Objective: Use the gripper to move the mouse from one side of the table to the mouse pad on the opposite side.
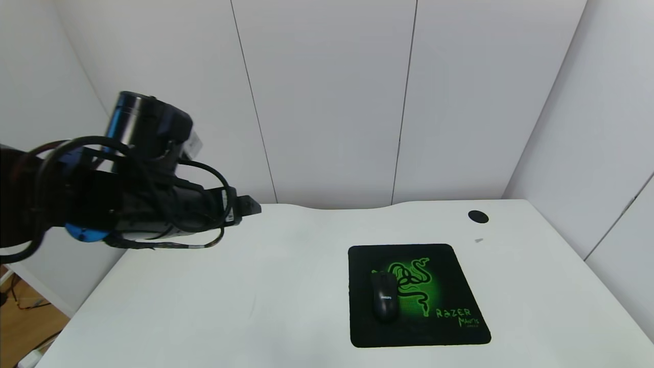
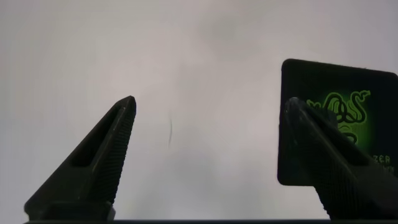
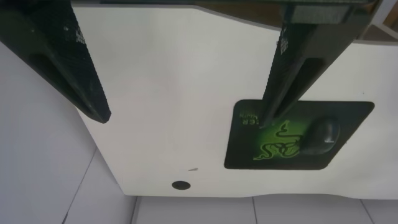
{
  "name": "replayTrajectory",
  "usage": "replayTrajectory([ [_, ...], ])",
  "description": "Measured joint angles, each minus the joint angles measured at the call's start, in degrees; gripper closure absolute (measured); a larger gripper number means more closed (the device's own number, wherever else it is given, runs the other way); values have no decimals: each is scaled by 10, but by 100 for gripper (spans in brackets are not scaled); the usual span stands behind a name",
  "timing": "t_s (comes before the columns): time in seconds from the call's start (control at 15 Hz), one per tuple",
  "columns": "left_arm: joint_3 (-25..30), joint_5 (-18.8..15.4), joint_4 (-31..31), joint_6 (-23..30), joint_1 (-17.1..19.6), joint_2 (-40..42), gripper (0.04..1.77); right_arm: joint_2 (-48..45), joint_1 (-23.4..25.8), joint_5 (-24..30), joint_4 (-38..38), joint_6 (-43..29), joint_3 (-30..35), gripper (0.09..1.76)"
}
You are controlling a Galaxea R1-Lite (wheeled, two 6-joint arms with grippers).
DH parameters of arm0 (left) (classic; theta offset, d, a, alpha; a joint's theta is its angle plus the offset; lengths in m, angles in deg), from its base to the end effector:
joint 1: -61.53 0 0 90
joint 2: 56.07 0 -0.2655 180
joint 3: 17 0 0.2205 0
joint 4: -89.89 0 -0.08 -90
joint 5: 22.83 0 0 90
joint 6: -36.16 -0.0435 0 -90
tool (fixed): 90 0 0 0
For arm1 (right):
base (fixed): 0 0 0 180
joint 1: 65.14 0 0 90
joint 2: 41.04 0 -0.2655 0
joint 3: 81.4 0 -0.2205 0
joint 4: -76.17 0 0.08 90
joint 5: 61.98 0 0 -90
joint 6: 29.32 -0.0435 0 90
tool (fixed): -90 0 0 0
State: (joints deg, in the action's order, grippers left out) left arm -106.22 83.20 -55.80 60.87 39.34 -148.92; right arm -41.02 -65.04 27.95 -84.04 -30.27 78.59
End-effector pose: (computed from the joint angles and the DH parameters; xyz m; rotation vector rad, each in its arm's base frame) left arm 0.3095 -0.1133 0.1763 -0.1999 0.6334 0.0328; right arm 0.0652 -0.0002 0.0759 0.0166 -0.0035 -0.0029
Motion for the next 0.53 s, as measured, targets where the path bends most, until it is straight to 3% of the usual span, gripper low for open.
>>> replayTrajectory([
  [0.27, 54, -55, -52, -39, 66, 86, 10, 0, 0, 0, 0, 0, 0, 14],
  [0.53, 164, -59, -194, -106, 113, 156, 9, 0, 0, 0, 0, 0, 0, 14],
])
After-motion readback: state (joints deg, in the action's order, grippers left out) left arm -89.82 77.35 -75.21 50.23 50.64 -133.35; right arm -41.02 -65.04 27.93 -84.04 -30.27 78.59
